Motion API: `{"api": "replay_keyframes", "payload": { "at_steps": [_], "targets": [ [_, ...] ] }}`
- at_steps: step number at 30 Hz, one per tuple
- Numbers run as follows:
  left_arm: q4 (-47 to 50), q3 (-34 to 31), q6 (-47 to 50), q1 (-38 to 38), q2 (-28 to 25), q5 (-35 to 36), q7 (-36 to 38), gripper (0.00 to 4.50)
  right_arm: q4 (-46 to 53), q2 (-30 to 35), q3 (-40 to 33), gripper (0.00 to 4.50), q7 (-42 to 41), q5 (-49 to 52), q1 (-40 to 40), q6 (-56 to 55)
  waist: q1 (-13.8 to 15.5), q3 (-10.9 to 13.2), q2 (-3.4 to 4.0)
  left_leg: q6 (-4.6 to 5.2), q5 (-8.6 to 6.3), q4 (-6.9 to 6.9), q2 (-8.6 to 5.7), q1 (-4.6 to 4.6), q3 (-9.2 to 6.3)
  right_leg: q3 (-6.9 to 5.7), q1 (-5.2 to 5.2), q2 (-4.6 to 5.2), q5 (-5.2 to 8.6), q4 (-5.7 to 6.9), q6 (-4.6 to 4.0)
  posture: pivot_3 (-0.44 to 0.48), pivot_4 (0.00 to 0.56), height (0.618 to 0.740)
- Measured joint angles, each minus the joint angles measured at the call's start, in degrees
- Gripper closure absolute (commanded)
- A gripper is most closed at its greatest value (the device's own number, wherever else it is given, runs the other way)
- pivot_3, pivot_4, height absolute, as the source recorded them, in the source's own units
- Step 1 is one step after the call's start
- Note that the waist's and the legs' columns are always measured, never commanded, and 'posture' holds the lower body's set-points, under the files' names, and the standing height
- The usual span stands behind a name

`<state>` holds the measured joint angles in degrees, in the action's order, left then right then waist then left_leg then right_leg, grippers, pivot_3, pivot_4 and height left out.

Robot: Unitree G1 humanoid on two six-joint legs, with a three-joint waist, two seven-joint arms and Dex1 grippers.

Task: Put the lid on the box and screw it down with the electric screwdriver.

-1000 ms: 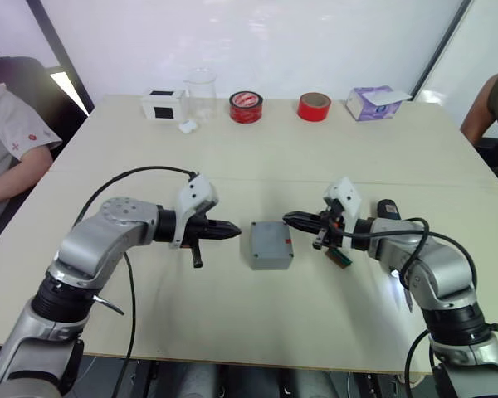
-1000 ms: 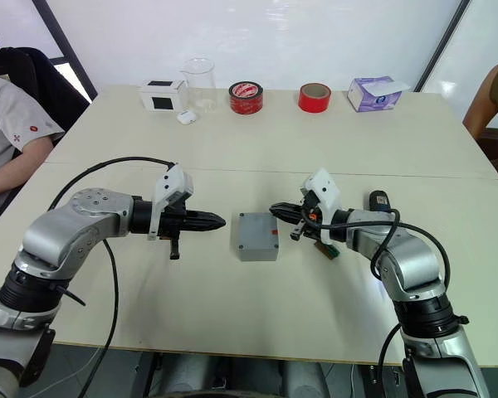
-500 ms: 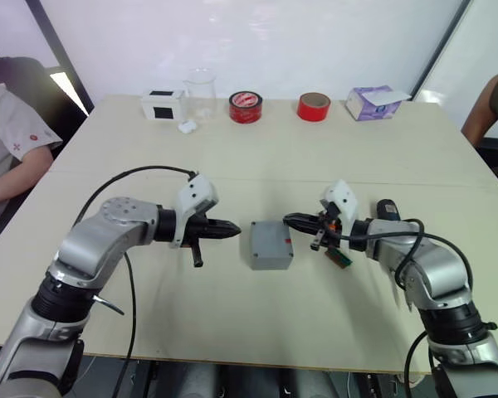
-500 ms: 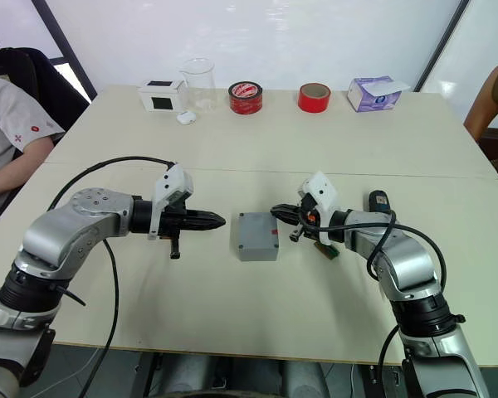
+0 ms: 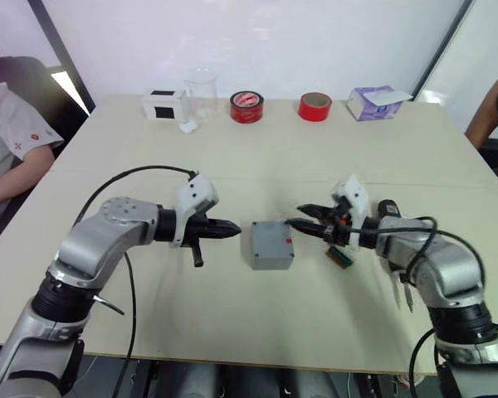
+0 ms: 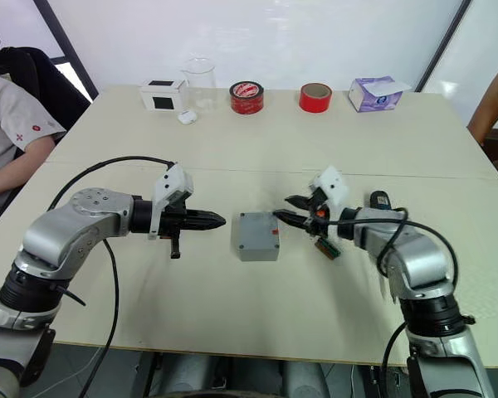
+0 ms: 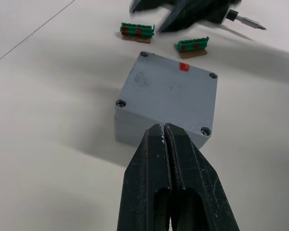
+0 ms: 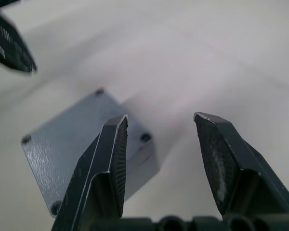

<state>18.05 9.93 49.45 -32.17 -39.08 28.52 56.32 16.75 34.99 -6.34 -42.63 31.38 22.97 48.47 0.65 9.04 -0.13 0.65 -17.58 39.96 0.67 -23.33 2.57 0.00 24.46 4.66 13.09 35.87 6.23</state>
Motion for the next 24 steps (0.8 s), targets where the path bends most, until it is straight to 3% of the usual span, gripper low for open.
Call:
{"api": "replay_keyframes", "payload": {
  "at_steps": [5, 9, 13, 15, 20, 24],
  "targets": [
    [1.6, 0.1, -0.1, -2.6, 1.1, 1.5, 0.8, 4.50, -0.8, 7.7, -9.3, 0.11, 5.0, 2.8, 4.8, 9.7, 0.0, 0.0, 0.01, 0.01, -0.01, 0.00, -0.01, -0.02, 0.01, 0.00, 0.00, 0.02, 0.03, -0.05, -0.05, 0.000, 0.150, 0.740],
    [2.4, 0.8, -0.8, -3.8, 2.3, 2.0, 1.2, 4.50, -5.9, 17.3, -12.6, 0.04, 7.6, 4.3, 10.8, 24.6, -0.1, 0.1, 0.05, 0.01, -0.01, -0.05, 0.00, -0.02, 0.03, 0.01, 0.04, 0.01, 0.05, -0.06, -0.10, 0.000, 0.150, 0.740],
    [2.8, 1.4, -1.7, -4.2, 2.7, 1.9, 1.3, 4.50, -6.9, 32.7, -5.3, 0.04, 2.9, 5.0, 8.6, 34.1, 0.0, 0.1, 0.03, 0.03, -0.02, -0.11, 0.02, -0.03, 0.01, 0.00, 0.04, 0.00, 0.11, -0.17, -0.20, 0.000, 0.150, 0.740],
    [3.2, 2.3, -2.2, -4.1, 2.9, 1.9, 1.4, 4.50, -7.7, 36.6, -1.7, 0.04, 0.3, 5.4, 5.7, 35.9, -0.1, 0.1, 0.00, 0.03, -0.02, -0.11, 0.02, -0.03, 0.02, 0.01, 0.01, 0.00, 0.11, -0.24, -0.21, 0.000, 0.150, 0.740],
    [5.8, 4.5, -3.2, -3.9, 3.8, 1.9, 1.0, 4.50, -10.1, 36.3, 1.8, 0.04, -2.8, 7.3, 1.8, 39.7, -0.5, 0.1, 0.00, 0.03, -0.02, -0.09, 0.03, -0.02, 0.12, 0.13, 0.01, -0.01, 0.10, -0.34, -0.19, 0.000, 0.150, 0.740],
    [6.4, 5.0, -3.4, -1.8, 4.5, 1.6, -0.8, 4.50, -17.1, 33.5, 4.2, 0.04, -1.5, 7.1, 6.1, 43.3, -0.6, 0.1, 0.00, 0.03, -0.02, -0.09, 0.03, -0.03, 0.11, 0.13, 0.01, -0.02, 0.09, -0.34, -0.17, 0.000, 0.150, 0.740]
  ]
}}
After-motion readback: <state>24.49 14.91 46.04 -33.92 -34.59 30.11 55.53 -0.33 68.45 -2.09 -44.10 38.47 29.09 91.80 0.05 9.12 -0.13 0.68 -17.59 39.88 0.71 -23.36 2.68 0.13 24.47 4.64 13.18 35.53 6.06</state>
